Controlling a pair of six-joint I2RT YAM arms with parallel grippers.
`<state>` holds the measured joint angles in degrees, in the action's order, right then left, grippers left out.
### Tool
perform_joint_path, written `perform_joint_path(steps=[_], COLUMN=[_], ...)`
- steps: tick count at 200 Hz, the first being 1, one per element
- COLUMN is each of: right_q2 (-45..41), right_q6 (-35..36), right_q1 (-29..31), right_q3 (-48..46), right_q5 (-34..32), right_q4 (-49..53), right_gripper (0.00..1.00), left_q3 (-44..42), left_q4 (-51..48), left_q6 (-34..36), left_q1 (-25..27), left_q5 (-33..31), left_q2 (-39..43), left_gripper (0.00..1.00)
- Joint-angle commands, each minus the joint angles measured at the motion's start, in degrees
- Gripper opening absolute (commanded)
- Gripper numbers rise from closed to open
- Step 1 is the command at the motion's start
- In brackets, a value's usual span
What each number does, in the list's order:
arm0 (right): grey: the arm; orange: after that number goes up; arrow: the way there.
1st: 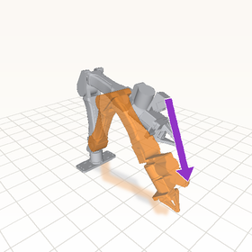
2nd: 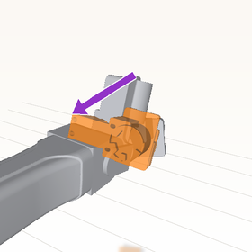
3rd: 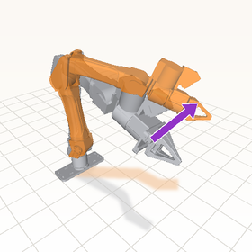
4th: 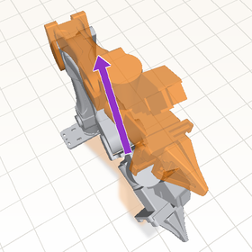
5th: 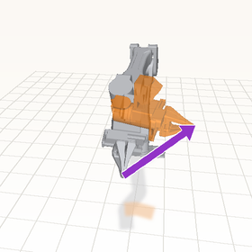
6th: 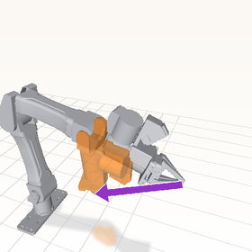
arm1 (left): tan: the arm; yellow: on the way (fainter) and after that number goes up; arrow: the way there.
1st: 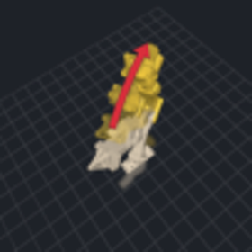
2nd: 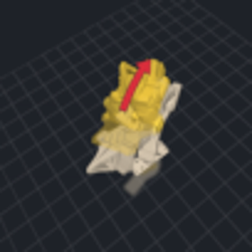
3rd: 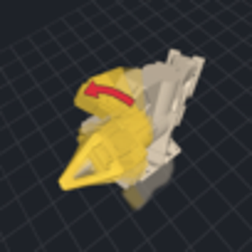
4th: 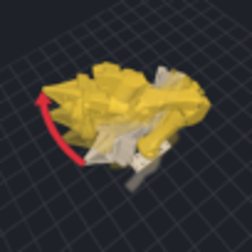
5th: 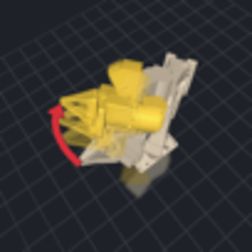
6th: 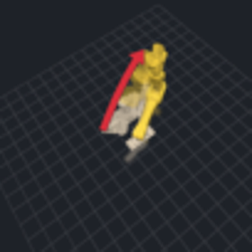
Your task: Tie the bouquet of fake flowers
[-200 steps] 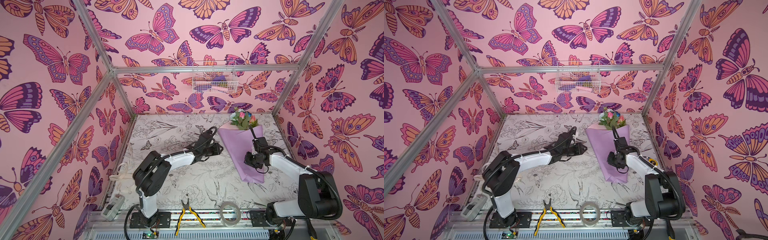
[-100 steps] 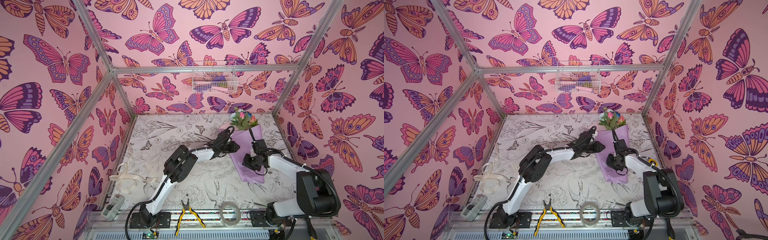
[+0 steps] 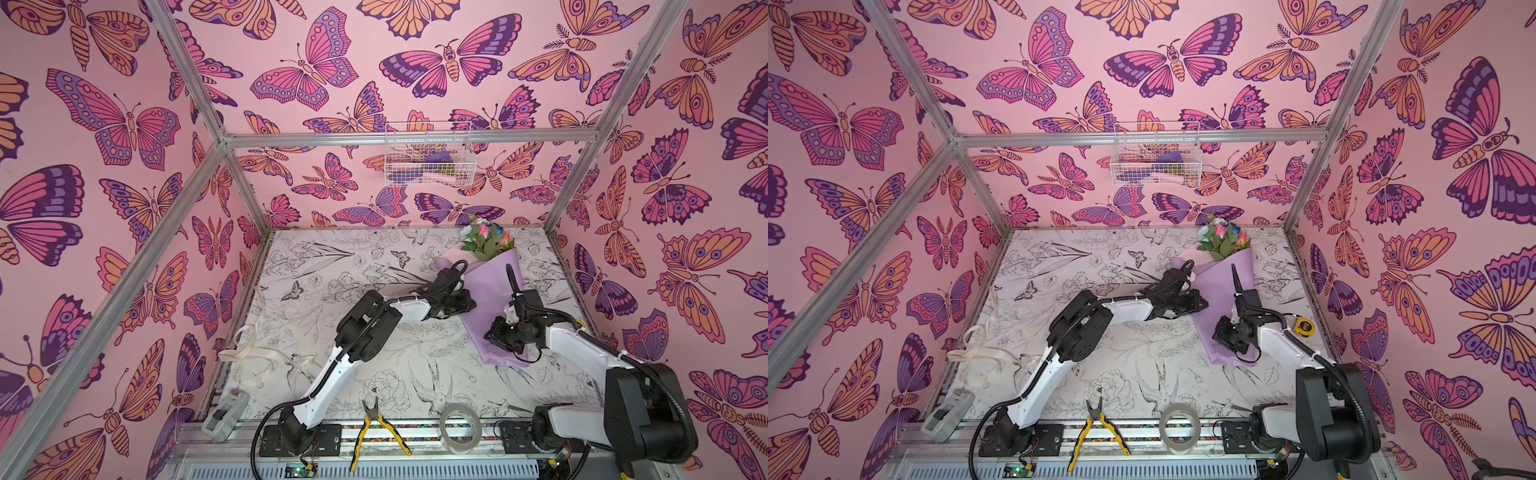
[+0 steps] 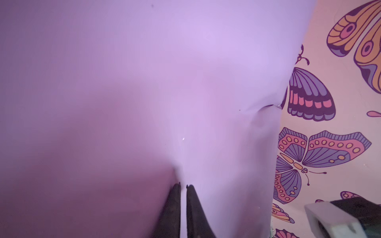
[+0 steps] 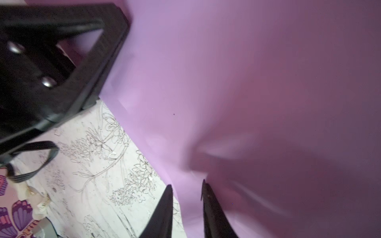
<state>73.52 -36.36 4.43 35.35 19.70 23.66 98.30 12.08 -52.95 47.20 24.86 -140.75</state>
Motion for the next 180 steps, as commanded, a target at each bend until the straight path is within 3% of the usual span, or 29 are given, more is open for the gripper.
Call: perform_joint_path(steps=[1,27,64,106,180], right_q2=[-1.0,2.0,13.4,27.7,38.1], right_q6=[1.3,2.2,1.2,1.5,-4.2], right_q1=[-5.6,-11.6,-17.4,-21.5,-25.8], right_q3=[3.6,7.5,12.5,18.5,20.4], right_q5=[6.7,12.4,18.4,17.7,20.4], right_q4=[1.1,-1.6,-9.4,-13.3,-24.6], right_gripper=[0.27,0.27,0.25,0.22,0.22], left_q3=[-0.9,-1.0,-0.8,-0.4,-1.6], left_q4=[-4.1,-4.3,-4.4,-4.7,-4.9], left_q6=[0.2,0.3,0.2,0.1,-0.2], left_q1=[-0.4,-0.4,-0.4,-0.5,-1.0], left_q5=[0.4,0.4,0.7,0.6,0.5], left_q2=[-1.2,-1.5,-1.7,-2.0,-2.3], left_gripper=[0.08,0.06,0.05,0.01,0.00])
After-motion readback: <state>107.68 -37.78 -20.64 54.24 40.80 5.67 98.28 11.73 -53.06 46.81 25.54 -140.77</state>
